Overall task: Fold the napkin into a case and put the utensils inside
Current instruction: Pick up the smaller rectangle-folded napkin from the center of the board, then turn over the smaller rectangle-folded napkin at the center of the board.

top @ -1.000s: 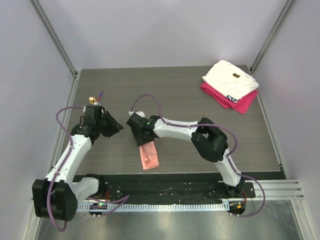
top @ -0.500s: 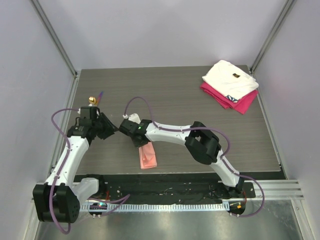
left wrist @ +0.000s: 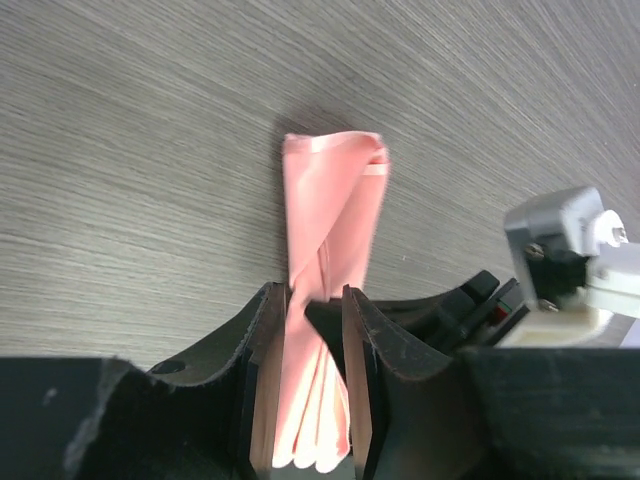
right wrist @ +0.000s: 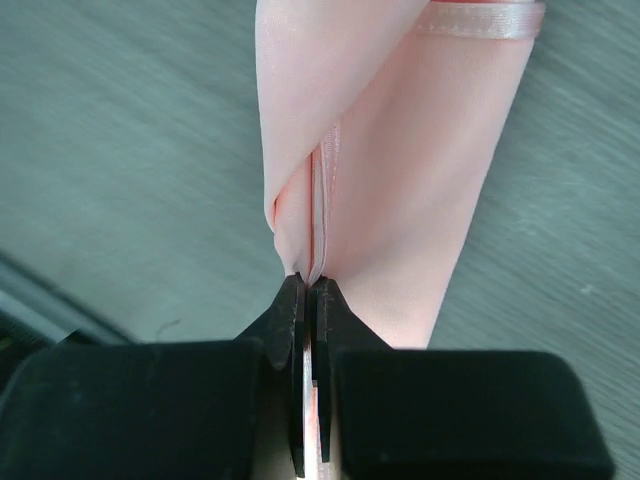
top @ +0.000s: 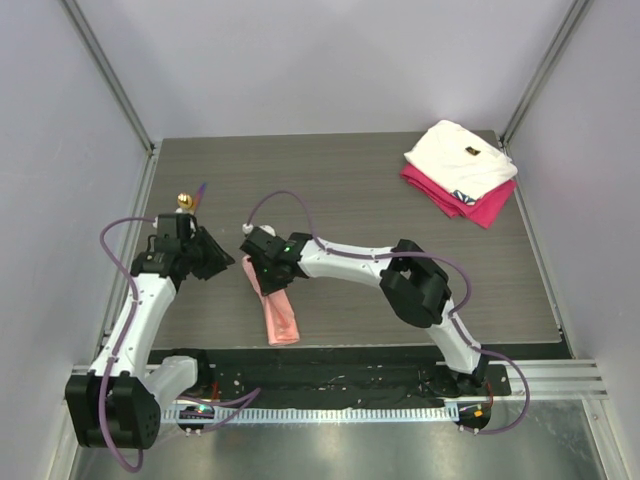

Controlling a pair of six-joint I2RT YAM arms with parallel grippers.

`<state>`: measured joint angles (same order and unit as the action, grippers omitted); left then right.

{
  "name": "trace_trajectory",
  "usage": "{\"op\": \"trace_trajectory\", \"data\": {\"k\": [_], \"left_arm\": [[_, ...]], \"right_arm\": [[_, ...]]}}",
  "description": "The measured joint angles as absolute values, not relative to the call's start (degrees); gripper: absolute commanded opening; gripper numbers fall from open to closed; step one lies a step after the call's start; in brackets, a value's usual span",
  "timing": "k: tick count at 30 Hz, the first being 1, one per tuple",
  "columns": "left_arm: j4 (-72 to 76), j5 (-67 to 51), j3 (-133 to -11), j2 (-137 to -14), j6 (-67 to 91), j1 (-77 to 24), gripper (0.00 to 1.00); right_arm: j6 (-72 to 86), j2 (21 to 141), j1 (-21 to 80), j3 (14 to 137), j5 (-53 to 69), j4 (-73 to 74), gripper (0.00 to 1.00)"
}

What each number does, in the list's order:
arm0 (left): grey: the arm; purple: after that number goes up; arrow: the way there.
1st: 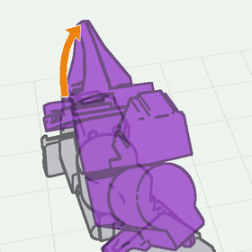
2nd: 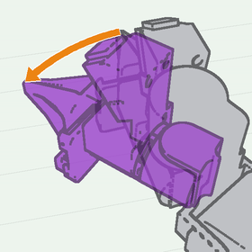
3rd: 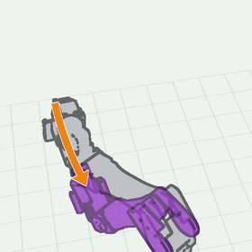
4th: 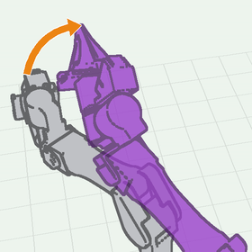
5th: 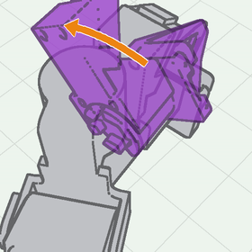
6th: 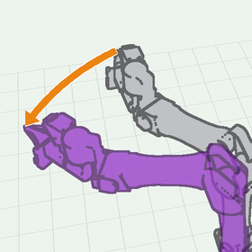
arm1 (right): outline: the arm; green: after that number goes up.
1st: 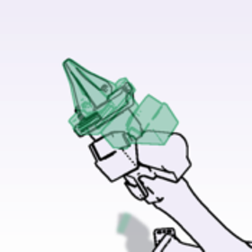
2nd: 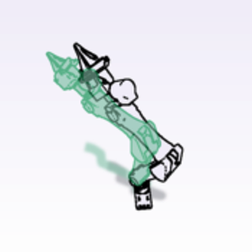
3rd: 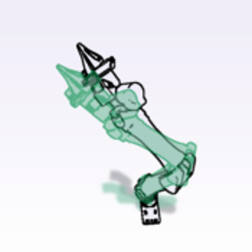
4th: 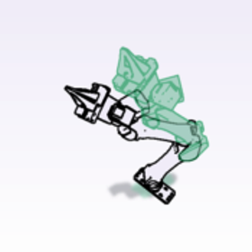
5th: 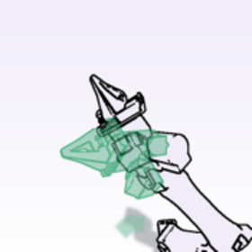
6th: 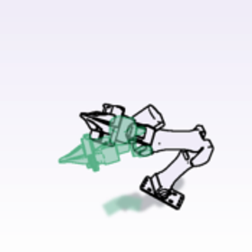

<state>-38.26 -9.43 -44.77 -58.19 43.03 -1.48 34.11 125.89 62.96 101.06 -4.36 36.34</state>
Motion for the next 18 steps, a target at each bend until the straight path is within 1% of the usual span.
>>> {"op": "trace_trajectory", "data": {"k": [4,10,13,18], "left_arm": [[-39.62,-9.02,-45.76,-57.8,43.0,-1.48,0.32],[-42.33,-7.44,-47.05,-54.7,43.05,-1.48,0.32],[-43.48,-6.81,-47.51,-53.19,43.05,-1.48,0.31],[-44.01,-6.9,-47.53,-52.58,43.05,-1.45,0.24]], "right_arm": [[36.47,121.58,61.1,95.26,4.82,28.38,0.01],[43.16,118.61,57.19,83.13,18.68,9.65,0.04],[46.48,118.61,55.37,77.89,23.75,1.37,0.04],[53.58,118.54,51.92,67.79,31.88,-15.38,0.05]]}}
